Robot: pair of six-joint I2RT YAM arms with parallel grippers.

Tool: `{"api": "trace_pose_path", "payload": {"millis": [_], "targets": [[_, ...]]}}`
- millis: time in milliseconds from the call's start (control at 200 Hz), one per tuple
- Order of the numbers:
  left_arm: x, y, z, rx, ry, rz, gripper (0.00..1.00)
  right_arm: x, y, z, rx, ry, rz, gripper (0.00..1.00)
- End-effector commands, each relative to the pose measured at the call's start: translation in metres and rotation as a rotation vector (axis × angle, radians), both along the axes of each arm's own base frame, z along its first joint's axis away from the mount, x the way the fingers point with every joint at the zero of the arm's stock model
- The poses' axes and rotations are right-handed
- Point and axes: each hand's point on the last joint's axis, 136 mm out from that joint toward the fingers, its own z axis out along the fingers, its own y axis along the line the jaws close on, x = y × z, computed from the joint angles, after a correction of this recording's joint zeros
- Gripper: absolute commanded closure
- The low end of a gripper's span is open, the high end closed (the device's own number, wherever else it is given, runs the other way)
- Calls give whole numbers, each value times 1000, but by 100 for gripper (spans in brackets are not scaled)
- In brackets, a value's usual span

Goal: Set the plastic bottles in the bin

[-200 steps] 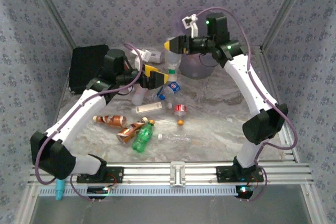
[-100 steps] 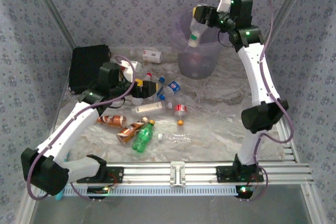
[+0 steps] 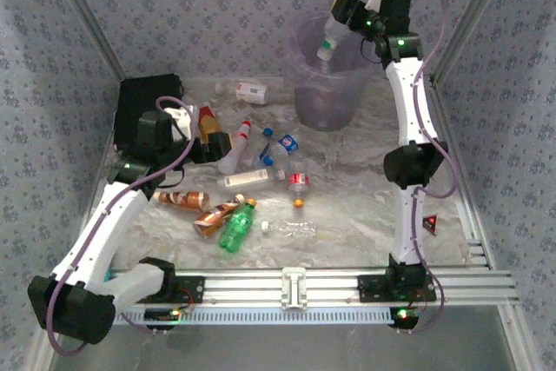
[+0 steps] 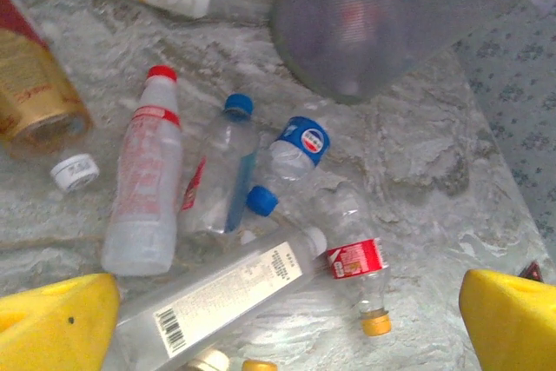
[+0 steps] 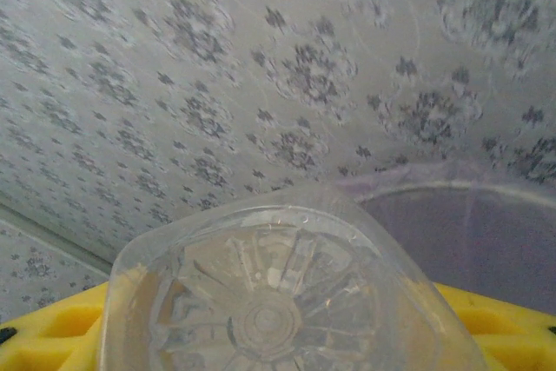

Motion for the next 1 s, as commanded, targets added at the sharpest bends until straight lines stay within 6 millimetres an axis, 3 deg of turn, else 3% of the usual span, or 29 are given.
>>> {"api": "trace_pose_path", "payload": {"millis": [0, 185, 375, 570, 645, 765, 994], "targets": [[-3, 10, -11, -5, 47, 41, 0, 10, 13, -32, 26, 72, 21, 51], [-2, 30, -21, 2, 98, 112, 0, 19, 28, -84, -27, 166, 48, 51], [-5, 66, -48, 77, 222, 265, 1, 9, 50, -133, -92, 280, 108, 51], [-6, 73, -51, 65, 234, 292, 1, -1, 63, -174, -170, 368, 139, 47], [-5, 76, -50, 64, 231, 301, 0, -4, 66, -181, -182, 387, 150, 43], [-5, 80, -49, 70, 233, 311, 0, -7, 69, -185, -184, 399, 160, 29], [-11, 86, -53, 71, 257, 330, 0, -9, 66, -173, -184, 383, 157, 14]]}}
